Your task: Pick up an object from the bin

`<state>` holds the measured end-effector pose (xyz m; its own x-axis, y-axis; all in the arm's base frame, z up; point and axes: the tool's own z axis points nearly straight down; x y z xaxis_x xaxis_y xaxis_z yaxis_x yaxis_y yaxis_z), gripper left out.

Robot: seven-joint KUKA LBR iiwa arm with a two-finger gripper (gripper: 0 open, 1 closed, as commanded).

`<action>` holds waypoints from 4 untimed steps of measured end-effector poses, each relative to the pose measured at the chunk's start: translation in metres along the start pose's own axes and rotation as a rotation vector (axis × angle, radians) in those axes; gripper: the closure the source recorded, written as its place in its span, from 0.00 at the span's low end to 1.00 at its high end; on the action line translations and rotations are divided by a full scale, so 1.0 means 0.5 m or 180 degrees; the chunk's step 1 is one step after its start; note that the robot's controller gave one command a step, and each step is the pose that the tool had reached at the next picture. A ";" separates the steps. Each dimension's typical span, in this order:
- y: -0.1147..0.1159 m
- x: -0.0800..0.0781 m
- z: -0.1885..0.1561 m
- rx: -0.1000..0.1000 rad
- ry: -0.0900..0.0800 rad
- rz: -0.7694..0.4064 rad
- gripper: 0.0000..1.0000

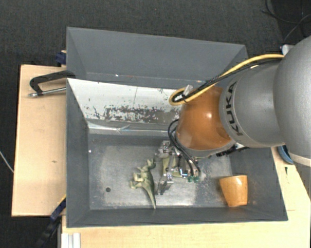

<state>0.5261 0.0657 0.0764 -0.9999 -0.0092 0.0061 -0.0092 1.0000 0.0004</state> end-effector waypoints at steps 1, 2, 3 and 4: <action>0.071 0.044 0.007 0.0001 -0.0054 -0.0302 0.00; 0.143 0.058 0.008 -0.0002 -0.0055 -0.0603 0.00; -0.056 0.054 -0.086 0.0016 -0.0047 -0.0852 0.00; -0.078 -0.053 0.002 0.0004 -0.0041 -0.1212 0.00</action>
Offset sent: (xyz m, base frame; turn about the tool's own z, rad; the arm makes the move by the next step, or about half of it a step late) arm -0.0260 0.0346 -0.0064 -0.0953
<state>0.5531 0.0270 0.0752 -0.9249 -0.3801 -0.0067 -0.3801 0.9250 -0.0009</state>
